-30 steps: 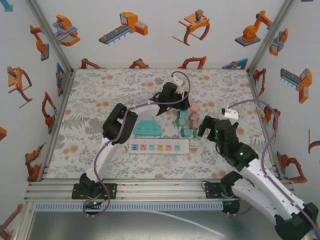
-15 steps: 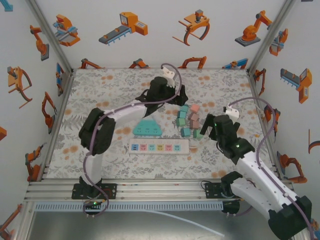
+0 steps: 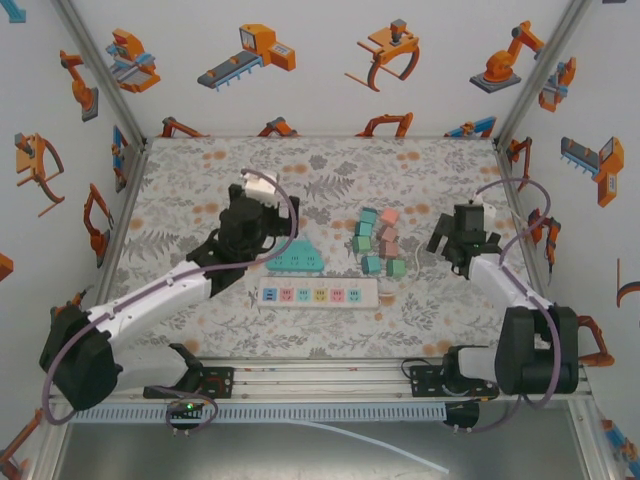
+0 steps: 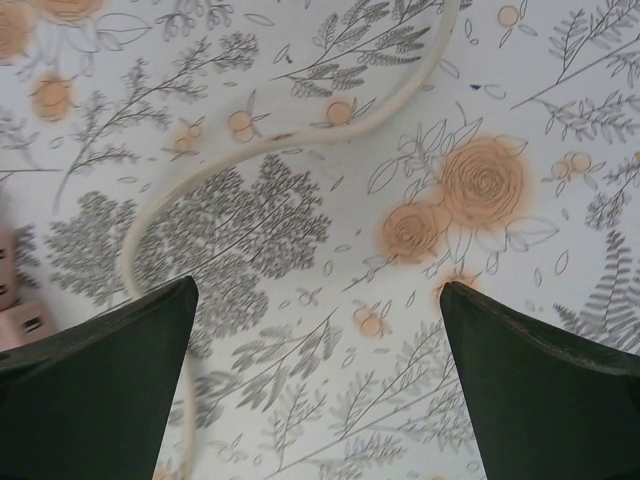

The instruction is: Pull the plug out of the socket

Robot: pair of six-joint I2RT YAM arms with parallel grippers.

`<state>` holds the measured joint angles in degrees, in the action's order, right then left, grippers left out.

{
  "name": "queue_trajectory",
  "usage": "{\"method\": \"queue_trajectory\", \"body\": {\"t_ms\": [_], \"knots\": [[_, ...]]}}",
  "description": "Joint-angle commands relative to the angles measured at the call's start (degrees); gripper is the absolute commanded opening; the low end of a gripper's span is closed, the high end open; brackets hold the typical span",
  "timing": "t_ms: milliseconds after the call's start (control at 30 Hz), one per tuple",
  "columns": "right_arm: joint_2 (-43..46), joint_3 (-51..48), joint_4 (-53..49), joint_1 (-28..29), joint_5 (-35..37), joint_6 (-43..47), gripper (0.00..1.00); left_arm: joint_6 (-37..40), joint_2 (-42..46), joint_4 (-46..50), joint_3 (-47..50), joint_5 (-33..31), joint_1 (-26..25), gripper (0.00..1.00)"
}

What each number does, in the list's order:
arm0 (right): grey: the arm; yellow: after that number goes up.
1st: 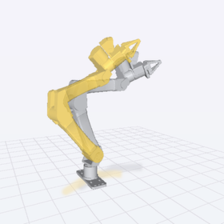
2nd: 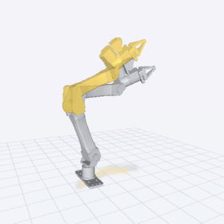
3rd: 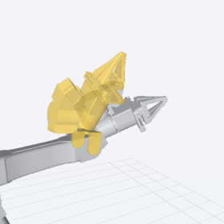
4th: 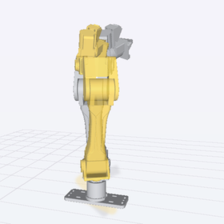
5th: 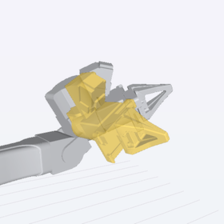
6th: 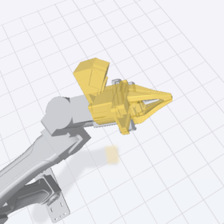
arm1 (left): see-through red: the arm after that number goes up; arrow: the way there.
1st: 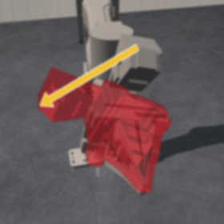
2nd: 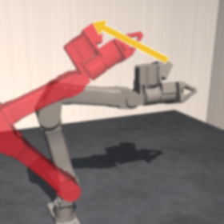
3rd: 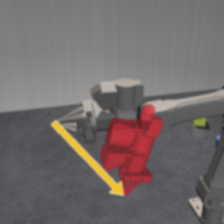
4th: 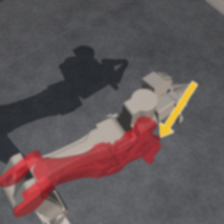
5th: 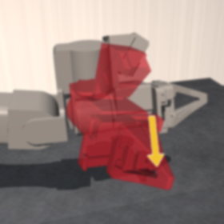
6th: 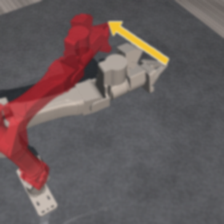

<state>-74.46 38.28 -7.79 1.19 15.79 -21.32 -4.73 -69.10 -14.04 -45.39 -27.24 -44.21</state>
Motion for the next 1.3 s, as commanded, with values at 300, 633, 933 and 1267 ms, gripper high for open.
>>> {"method": "queue_trajectory", "body": {"t_ms": [300,633,933,1267], "knots": [[-8.75,-10.94,44.32,0.39,-1.81,17.96,0.99,2.77,9.12,-10.54,20.98,-17.09,18.36,0.97],[-13.98,-18.27,61.95,-0.4,-3.91,18.11,0.97,2.53,-5.57,-35.84,29.98,0.78,33.65,0.97],[-14.14,-17.98,61.43,-0.21,0.11,16.57,0.99,1.94,-20.57,-40.04,23.76,9.97,39.81,0.97],[-14.05,-17.98,61.4,-0.22,0.11,16.64,0.99,1.05,-19.23,-35.77,22.96,10.55,40.16,0.97]]}}
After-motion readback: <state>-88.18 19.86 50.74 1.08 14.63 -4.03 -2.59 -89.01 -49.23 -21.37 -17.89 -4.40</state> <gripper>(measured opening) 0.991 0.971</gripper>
